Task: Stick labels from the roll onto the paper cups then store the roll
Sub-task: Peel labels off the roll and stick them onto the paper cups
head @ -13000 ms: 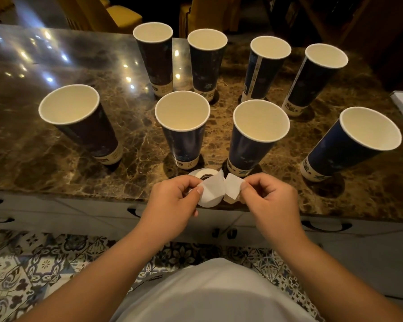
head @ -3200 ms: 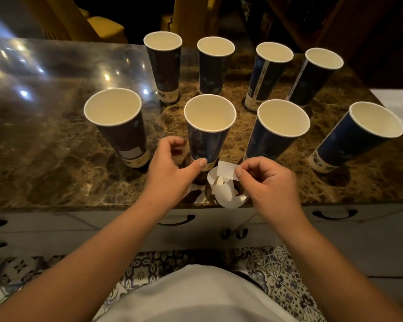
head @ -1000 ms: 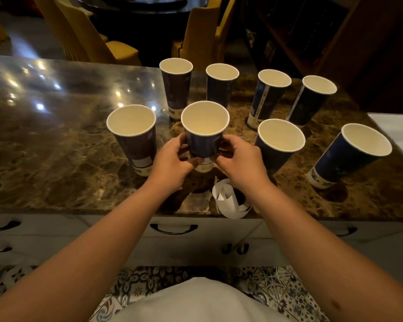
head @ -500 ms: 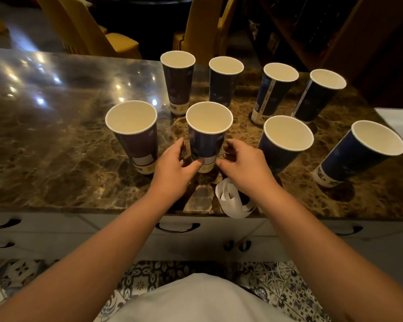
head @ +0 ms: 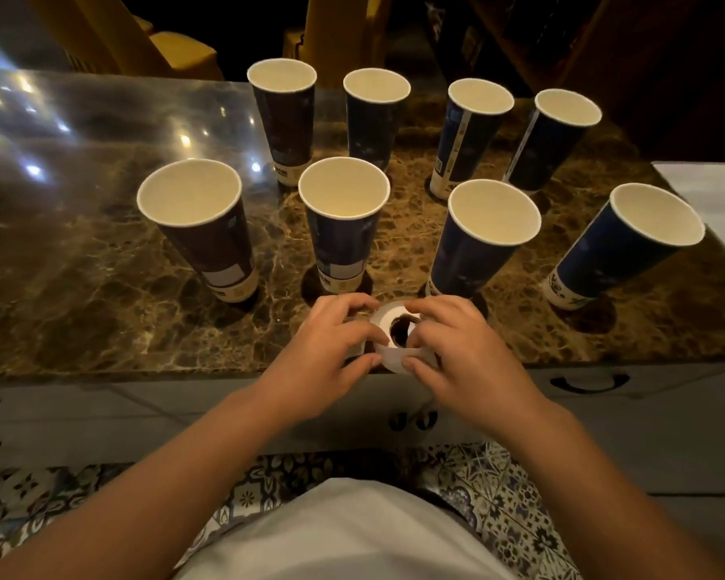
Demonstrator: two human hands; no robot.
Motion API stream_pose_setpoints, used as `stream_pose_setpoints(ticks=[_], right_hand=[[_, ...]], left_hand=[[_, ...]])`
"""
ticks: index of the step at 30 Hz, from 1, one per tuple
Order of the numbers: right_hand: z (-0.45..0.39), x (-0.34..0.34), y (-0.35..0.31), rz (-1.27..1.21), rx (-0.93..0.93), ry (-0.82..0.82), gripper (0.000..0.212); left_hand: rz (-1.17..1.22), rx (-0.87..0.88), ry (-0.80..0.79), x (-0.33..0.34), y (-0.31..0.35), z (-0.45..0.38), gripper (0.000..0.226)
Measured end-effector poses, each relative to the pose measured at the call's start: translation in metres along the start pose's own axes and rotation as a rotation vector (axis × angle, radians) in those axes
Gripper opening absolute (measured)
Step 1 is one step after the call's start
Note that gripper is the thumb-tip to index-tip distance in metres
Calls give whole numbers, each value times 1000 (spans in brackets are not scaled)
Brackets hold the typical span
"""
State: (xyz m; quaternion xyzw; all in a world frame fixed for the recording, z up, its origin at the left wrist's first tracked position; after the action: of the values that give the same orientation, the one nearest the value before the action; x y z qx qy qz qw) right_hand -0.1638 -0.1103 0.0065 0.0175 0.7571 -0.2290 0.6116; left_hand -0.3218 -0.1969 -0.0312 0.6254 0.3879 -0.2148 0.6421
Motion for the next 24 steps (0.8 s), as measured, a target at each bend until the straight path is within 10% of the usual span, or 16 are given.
stream_pose_setpoints(ticks=[24], right_hand=[[26,-9,25,-993,524,568,40]], left_hand=[[85,-91,-157,-22,23,-29,14]])
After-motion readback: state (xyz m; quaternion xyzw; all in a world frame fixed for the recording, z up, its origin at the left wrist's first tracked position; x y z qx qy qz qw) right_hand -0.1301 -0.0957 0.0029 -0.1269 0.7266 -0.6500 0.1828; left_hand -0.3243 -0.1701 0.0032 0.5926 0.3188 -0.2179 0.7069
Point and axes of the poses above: each hand's wrist, its own z-axis away from the middle knuckle, its own x-axis out of the palm, y = z × x, the point moved 3 cm from there along -z, towards the middle knuckle, and after that the axes turned 10 degrees about -x, right-handed, at the moved point
